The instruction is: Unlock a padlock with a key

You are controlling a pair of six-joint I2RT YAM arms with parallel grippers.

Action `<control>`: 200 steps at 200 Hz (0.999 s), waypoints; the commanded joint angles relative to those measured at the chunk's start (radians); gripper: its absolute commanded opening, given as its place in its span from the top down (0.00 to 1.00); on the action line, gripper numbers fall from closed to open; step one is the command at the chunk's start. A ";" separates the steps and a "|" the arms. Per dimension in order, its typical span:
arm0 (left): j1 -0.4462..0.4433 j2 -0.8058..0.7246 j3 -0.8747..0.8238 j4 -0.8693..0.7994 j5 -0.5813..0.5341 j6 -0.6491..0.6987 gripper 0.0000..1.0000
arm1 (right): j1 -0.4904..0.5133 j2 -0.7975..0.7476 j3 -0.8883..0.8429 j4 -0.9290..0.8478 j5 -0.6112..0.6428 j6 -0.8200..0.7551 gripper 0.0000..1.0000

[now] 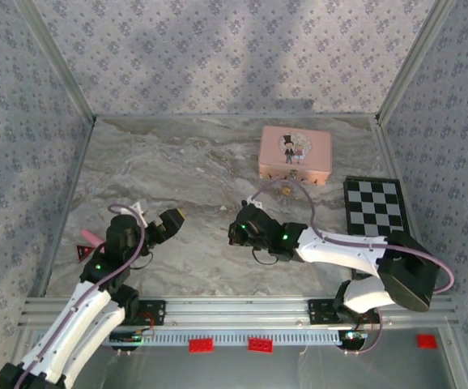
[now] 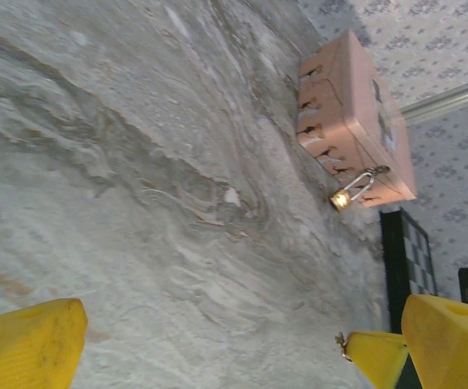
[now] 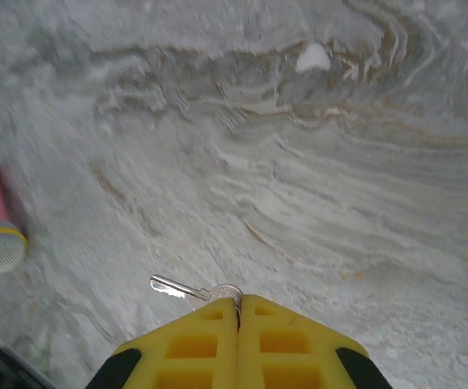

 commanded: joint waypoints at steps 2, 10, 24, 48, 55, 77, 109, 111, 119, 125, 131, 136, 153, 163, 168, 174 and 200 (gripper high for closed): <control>-0.012 0.053 0.079 0.190 0.102 -0.062 0.03 | 0.001 -0.042 -0.038 0.131 0.100 0.083 1.00; -0.017 0.065 0.088 0.201 0.108 -0.069 0.05 | 0.003 -0.045 -0.051 0.162 0.111 0.092 1.00; -0.038 0.072 0.091 0.225 0.096 -0.082 0.06 | 0.003 -0.043 -0.067 0.219 0.121 0.103 1.00; -0.067 0.111 0.101 0.275 0.075 -0.107 0.10 | -0.009 0.002 -0.043 0.282 0.090 0.089 1.00; -0.077 0.134 0.110 0.293 0.072 -0.114 0.12 | -0.011 0.013 -0.035 0.304 0.079 0.086 1.00; -0.139 0.191 0.143 0.310 0.011 -0.118 0.17 | -0.015 0.033 -0.015 0.356 0.045 0.051 1.00; -0.229 0.269 0.175 0.345 -0.060 -0.114 0.21 | -0.031 0.032 -0.008 0.370 0.020 0.034 1.00; -0.232 0.273 0.179 0.345 -0.062 -0.113 0.21 | -0.033 0.030 -0.009 0.373 0.018 0.034 1.00; -0.245 0.286 0.187 0.336 -0.078 -0.110 0.22 | -0.035 0.030 -0.010 0.376 0.014 0.030 1.00; -0.254 0.293 0.196 0.321 -0.098 -0.109 0.23 | -0.038 0.029 -0.009 0.374 0.014 0.030 1.00; -0.261 0.298 0.201 0.314 -0.114 -0.103 0.23 | -0.039 0.027 -0.012 0.378 0.012 0.030 1.00; -0.266 0.304 0.206 0.310 -0.120 -0.097 0.23 | -0.043 0.028 -0.014 0.384 0.007 0.030 1.00; -0.273 0.332 0.230 0.297 -0.120 -0.084 0.28 | -0.051 0.025 -0.017 0.400 -0.011 0.029 1.00; -0.278 0.350 0.236 0.302 -0.118 -0.081 0.32 | -0.053 0.024 -0.016 0.406 -0.017 0.025 1.00; -0.280 0.358 0.237 0.305 -0.117 -0.081 0.33 | -0.053 0.025 -0.014 0.407 -0.019 0.021 1.00; -0.282 0.365 0.238 0.311 -0.116 -0.083 0.35 | -0.054 0.025 -0.011 0.406 -0.021 0.019 1.00; -0.283 0.389 0.241 0.320 -0.116 -0.081 0.39 | -0.051 0.029 -0.009 0.418 -0.026 0.018 1.00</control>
